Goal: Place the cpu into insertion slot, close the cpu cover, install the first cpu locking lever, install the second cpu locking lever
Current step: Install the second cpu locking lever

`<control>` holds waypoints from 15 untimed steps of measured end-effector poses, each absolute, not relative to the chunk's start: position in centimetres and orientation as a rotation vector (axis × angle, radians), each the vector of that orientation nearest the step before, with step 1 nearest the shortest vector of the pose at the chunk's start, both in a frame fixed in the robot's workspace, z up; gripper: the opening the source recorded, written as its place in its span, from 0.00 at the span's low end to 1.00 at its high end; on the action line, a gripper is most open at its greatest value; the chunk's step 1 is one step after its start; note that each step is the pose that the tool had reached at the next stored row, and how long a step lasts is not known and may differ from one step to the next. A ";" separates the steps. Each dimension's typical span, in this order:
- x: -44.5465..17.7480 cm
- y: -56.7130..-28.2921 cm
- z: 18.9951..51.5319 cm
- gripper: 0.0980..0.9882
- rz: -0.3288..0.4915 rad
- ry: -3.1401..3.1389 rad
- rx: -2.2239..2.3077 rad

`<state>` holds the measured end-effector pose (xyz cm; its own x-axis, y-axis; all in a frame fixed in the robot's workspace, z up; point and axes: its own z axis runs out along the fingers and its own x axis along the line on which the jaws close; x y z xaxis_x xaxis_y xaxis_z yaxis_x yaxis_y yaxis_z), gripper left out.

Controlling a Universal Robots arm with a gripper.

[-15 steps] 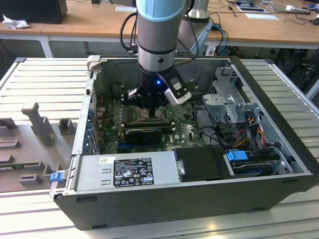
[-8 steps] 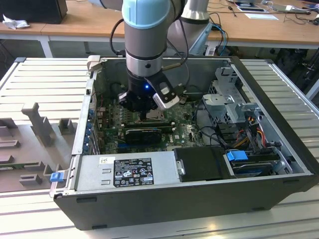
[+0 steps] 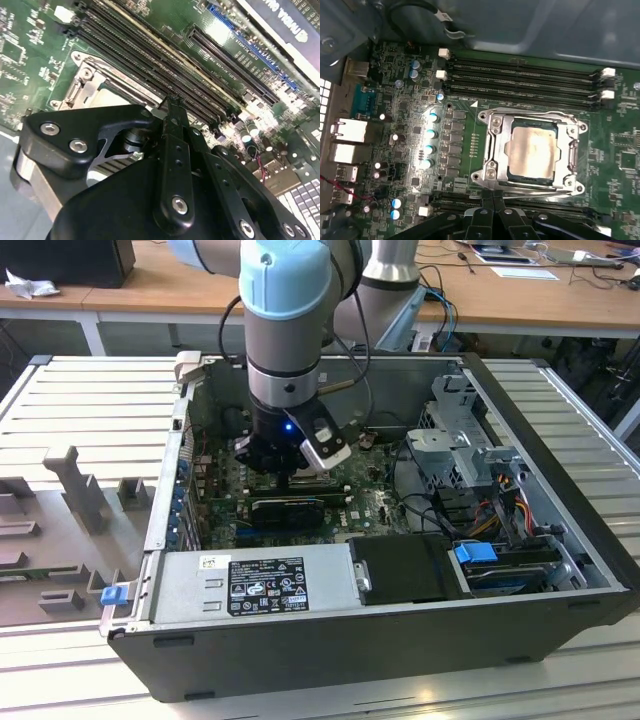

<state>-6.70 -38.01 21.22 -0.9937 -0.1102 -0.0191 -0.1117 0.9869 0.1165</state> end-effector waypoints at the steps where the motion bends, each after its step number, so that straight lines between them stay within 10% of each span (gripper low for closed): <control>1: -6.8 -38.0 21.1 0.01 0.191 3.118 -0.174; 15: -7.8 -38.4 20.2 0.01 0.341 3.099 -0.173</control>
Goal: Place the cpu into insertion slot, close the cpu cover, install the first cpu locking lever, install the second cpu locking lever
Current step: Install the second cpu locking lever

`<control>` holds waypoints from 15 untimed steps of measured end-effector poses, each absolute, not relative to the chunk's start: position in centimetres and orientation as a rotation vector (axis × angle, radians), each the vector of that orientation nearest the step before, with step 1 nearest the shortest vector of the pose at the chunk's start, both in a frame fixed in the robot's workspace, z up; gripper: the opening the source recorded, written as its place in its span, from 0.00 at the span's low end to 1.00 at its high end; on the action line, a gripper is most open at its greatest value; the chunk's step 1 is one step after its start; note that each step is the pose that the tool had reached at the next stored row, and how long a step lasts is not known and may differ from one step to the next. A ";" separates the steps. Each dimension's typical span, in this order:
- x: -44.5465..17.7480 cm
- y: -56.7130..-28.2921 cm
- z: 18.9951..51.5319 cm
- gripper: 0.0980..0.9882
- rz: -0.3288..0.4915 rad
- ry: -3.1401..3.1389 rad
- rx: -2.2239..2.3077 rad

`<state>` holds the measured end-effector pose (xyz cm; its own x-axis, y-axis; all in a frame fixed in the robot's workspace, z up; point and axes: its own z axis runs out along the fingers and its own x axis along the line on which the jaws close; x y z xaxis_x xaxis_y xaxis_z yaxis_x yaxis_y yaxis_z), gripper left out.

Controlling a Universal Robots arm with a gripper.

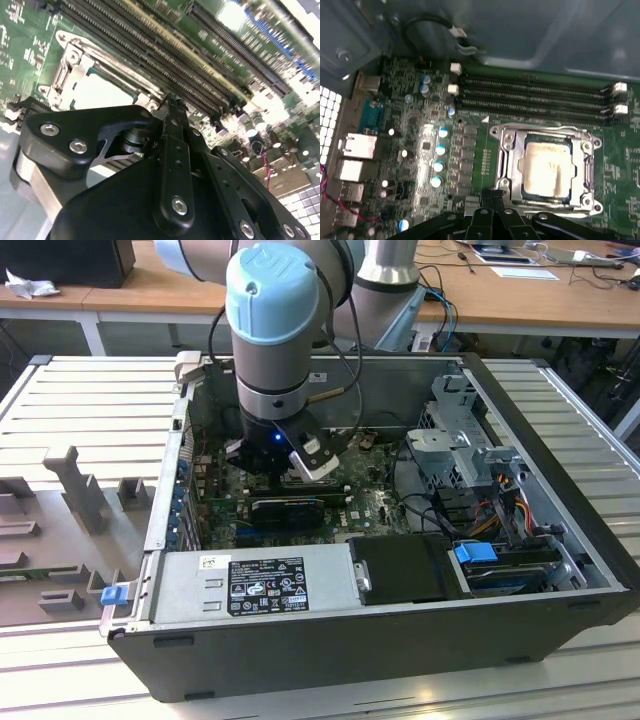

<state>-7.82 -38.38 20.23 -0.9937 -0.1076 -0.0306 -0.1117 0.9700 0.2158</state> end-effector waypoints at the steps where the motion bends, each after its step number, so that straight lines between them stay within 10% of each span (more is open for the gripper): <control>1: -7.8 -38.4 20.1 0.01 0.347 3.099 -0.173; 15: -7.9 -38.4 22.4 0.01 0.360 3.097 -0.173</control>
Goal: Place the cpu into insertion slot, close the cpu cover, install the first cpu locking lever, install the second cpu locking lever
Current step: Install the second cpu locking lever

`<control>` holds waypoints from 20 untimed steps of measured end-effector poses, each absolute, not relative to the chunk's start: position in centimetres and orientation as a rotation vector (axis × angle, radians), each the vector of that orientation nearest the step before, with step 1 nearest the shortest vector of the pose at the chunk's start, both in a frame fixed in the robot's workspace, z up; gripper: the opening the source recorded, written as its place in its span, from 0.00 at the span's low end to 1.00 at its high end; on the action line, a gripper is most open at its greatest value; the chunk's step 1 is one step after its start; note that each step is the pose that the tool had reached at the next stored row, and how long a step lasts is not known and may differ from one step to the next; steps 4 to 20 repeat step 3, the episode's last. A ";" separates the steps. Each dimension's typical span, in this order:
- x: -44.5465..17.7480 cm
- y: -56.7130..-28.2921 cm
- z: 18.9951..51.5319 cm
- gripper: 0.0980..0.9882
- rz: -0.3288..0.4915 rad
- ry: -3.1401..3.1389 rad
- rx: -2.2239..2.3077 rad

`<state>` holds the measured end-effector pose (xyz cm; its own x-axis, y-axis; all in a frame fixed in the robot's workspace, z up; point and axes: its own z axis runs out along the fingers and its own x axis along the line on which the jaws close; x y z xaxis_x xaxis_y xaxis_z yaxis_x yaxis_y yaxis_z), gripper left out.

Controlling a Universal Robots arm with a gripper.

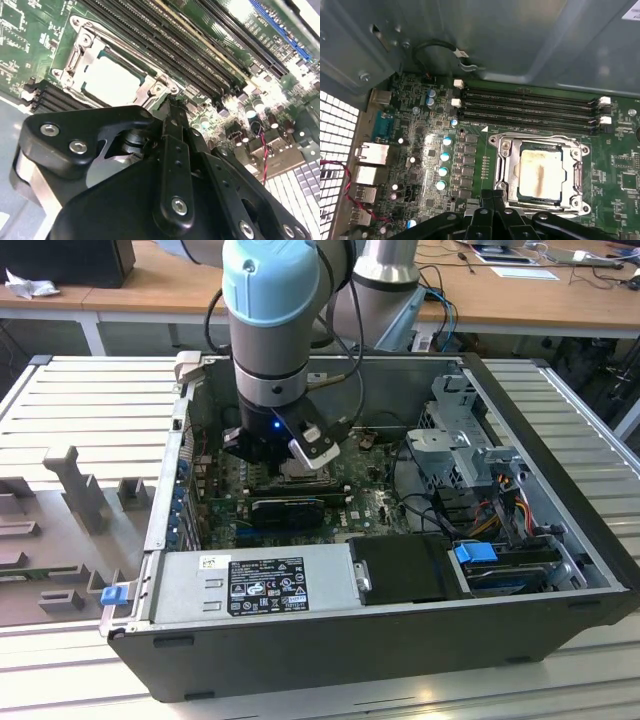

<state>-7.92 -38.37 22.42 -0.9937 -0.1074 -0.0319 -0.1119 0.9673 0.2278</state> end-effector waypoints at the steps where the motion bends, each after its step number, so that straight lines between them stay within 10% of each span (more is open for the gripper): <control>1: -7.9 -38.4 22.5 0.01 0.360 3.096 -0.173; 20: -7.9 -38.4 22.5 0.01 0.361 3.096 -0.173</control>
